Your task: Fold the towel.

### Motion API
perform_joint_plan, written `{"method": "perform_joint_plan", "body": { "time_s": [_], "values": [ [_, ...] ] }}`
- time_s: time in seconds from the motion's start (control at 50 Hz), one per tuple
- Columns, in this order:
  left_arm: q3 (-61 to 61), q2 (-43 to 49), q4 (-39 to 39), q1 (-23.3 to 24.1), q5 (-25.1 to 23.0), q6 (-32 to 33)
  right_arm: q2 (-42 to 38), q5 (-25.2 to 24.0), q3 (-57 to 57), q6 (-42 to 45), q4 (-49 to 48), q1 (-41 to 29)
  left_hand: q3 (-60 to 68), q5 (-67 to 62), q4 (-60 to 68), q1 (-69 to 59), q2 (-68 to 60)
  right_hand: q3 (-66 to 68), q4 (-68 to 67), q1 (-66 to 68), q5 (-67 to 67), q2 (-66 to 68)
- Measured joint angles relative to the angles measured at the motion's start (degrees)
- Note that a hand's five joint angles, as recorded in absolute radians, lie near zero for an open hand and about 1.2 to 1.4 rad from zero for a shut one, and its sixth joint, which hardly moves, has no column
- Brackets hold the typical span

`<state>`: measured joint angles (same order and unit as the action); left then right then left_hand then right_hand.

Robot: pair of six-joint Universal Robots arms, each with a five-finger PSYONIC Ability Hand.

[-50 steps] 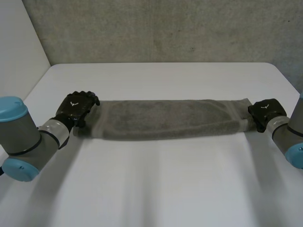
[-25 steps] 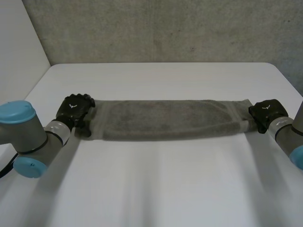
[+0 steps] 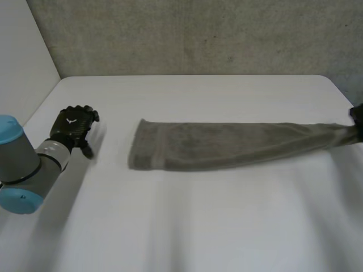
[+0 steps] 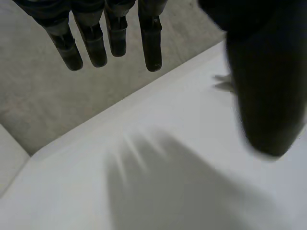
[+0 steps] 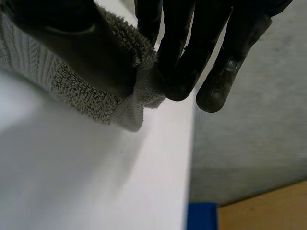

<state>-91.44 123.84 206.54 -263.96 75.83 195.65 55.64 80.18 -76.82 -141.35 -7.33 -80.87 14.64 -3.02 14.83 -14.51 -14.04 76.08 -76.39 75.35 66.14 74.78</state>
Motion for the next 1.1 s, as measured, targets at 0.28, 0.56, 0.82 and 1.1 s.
{"method": "perform_joint_plan", "body": {
  "time_s": [0.28,0.56,0.82,1.1],
  "values": [
    [-0.80,-1.76,0.10,-1.12,-0.16,-0.28,3.49,0.43,16.39,4.40,4.21,-8.44,0.00,0.02,-0.01,0.00,0.00,0.39,0.00,-0.05,0.00,0.19],
    [-1.55,-2.12,0.14,-0.89,-0.19,-0.27,-7.61,4.87,26.23,6.15,3.87,-47.01,0.00,0.07,0.00,0.00,0.00,-36.16,36.88,-36.80,-38.33,-37.14],
    [-2.58,-4.25,0.24,1.11,-0.99,-0.27,-8.72,13.14,18.67,9.97,4.26,-47.42,0.02,0.12,0.00,0.00,0.00,-62.07,61.82,-62.23,-62.89,-61.32],
    [5.16,-1.50,0.64,12.74,-5.03,-1.45,6.96,5.72,-7.90,-10.01,1.83,-30.78,0.00,0.15,0.00,0.00,0.00,-62.07,61.82,-62.24,-62.89,-61.32]
  ]
}}
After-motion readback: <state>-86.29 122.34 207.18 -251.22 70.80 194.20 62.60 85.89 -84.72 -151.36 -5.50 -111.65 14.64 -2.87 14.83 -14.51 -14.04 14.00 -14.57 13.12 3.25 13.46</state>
